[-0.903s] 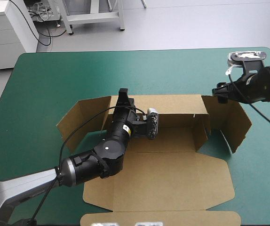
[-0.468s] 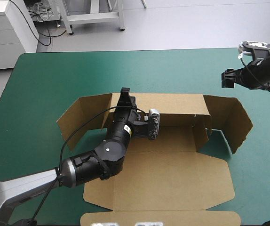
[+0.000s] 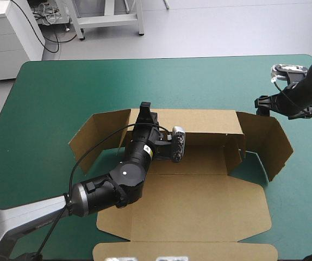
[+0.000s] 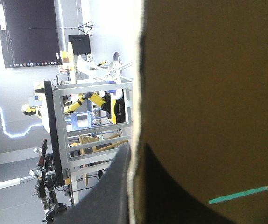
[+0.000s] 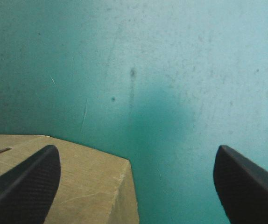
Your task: Fold the box
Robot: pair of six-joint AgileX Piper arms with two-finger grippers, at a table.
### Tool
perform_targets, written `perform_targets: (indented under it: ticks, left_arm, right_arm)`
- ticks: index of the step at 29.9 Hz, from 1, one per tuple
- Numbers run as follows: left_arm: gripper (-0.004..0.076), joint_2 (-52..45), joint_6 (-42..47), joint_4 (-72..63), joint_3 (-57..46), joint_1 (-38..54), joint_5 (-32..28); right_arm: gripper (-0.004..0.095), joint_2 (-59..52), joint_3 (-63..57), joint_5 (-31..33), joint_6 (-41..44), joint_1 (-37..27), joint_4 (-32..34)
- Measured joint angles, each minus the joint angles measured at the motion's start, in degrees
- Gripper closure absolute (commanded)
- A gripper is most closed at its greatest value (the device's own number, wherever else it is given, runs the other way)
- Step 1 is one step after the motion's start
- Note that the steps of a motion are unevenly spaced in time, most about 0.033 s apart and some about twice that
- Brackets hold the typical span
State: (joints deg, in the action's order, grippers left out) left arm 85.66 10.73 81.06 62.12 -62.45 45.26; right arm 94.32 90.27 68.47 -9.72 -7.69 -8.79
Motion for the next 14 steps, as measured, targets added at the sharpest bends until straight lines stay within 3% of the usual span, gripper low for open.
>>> perform_targets:
  ticks: [14]
  left_arm:
    - [0.0731,0.46,0.03,-0.16,0.0,0.0,0.6]
  right_arm:
    - [0.0091,-9.09,-9.21,-0.4,0.21,0.0,-0.02]
